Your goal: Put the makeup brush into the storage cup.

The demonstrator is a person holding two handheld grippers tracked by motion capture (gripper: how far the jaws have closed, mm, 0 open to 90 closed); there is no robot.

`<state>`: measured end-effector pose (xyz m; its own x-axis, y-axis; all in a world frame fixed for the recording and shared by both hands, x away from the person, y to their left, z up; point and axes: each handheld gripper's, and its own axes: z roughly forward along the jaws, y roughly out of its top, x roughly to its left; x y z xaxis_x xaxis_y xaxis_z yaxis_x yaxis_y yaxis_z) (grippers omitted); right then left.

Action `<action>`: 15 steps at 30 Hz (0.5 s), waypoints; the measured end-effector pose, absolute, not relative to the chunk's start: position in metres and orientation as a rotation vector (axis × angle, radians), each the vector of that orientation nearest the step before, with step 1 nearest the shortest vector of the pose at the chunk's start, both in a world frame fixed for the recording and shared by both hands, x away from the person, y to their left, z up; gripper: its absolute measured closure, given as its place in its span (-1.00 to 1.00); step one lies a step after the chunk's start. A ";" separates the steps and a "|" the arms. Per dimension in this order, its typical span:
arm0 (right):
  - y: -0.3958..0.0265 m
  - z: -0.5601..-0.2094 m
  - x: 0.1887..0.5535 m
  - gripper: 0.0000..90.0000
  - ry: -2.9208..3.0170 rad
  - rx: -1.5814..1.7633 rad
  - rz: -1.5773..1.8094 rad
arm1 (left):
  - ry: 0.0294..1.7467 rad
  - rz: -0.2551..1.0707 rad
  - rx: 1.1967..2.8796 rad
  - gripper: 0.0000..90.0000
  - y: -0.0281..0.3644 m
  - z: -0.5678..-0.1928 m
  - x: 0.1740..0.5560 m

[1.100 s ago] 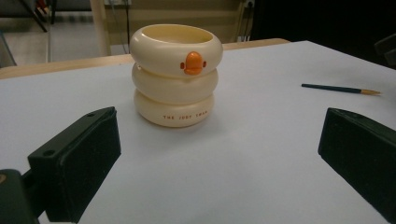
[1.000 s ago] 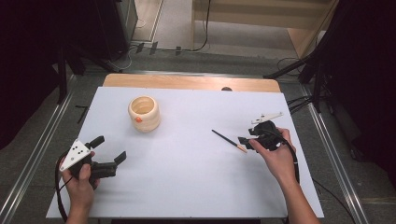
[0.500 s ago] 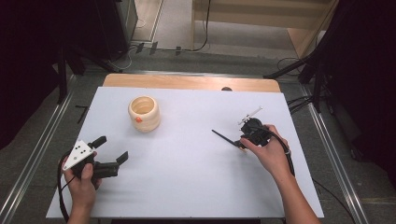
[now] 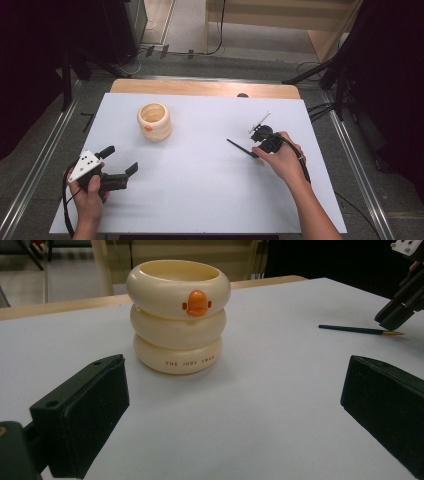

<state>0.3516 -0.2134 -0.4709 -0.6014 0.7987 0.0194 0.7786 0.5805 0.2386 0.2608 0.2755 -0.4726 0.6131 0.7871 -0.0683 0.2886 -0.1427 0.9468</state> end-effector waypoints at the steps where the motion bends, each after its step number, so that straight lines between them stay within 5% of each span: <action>1: -0.213 -0.472 0.352 0.62 2.713 1.355 0.329 | 0.889 0.552 1.712 -1.00 0.275 -0.473 0.261; 15: -0.207 -0.480 0.360 0.73 2.753 1.336 0.260 | 0.891 0.542 1.720 -1.00 0.274 -0.473 0.262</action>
